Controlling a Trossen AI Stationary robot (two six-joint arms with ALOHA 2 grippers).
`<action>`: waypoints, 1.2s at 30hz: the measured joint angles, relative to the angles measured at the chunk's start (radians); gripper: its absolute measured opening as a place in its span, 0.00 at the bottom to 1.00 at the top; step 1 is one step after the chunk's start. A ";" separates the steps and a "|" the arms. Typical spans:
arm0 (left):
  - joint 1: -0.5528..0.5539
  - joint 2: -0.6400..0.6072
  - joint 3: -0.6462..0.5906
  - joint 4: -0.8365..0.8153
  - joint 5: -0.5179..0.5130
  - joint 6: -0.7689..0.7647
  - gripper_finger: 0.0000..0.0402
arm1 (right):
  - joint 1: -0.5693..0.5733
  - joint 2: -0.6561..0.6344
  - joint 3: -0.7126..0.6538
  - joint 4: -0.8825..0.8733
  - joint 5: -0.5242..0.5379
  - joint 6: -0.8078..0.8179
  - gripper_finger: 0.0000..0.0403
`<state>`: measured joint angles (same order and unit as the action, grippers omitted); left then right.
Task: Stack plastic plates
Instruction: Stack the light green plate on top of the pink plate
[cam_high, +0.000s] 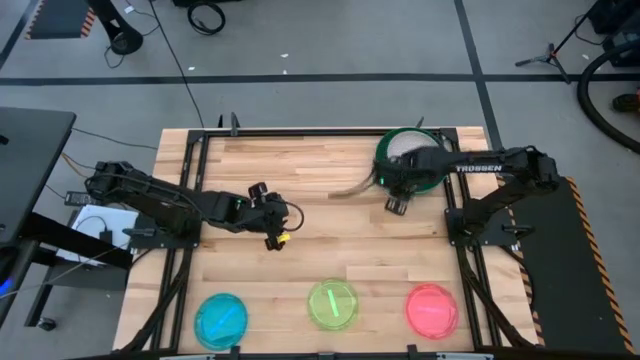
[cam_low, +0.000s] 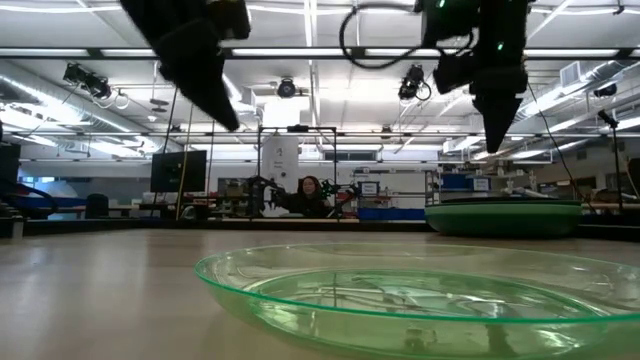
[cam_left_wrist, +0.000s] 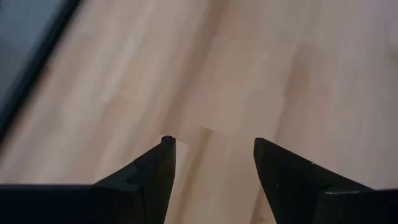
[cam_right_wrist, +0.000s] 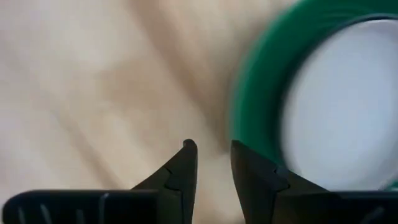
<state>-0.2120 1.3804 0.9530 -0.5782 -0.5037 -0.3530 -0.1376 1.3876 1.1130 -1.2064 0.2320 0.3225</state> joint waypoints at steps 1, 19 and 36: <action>-0.011 -0.006 -0.041 0.051 0.005 -0.002 0.55 | 0.055 0.000 0.000 0.007 -0.020 0.062 0.25; -0.401 -0.008 -0.284 0.572 0.174 0.057 0.55 | 0.786 0.304 0.191 0.229 -0.178 1.242 0.02; -0.920 0.072 -0.282 0.999 0.074 -0.029 0.55 | 0.897 1.051 1.247 0.027 -0.046 1.303 0.03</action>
<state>-1.1325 1.4528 0.6712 0.4205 -0.4295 -0.3822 0.7593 2.4384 2.3603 -1.1798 0.1861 1.6252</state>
